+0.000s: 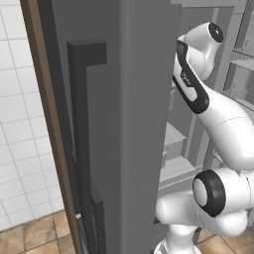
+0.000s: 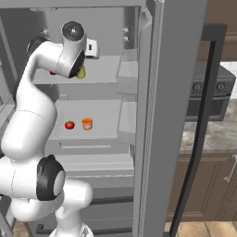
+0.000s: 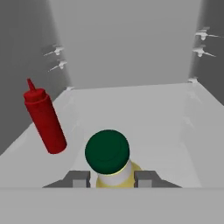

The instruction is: Place the mustard and ketchup from the counter to the top shelf of the fridge. If the existing items in the fridge are on the top shelf, move them to other shelves.

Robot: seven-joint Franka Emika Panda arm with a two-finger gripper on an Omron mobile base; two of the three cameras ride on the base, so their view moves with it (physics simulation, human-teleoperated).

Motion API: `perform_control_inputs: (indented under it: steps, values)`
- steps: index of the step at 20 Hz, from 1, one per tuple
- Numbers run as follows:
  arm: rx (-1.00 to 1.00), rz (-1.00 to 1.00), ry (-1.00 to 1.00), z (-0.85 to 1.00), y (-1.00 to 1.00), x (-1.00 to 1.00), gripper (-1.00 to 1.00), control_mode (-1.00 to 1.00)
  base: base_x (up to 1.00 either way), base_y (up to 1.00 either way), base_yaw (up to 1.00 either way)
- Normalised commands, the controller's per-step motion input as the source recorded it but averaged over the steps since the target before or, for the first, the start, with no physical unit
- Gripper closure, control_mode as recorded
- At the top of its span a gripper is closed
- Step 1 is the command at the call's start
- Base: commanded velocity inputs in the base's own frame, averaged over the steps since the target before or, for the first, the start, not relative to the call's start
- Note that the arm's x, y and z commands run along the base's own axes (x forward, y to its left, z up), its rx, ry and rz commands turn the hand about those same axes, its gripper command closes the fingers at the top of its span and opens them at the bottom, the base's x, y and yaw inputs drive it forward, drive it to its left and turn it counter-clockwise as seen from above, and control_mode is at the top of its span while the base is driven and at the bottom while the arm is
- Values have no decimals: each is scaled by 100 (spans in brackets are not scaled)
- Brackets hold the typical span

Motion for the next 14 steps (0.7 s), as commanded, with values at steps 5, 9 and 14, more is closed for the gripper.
perform_control_inputs:
  steps: [5, 9, 14]
  values:
    - [0, 0, 1, -23, 0, 52, 100, -100, 0, 0, 0]
    - [0, 0, 0, -20, 0, 47, 100, -100, 0, 0, 0]
    - [0, 0, 0, -13, 0, 41, 100, -100, 0, 0, 0]
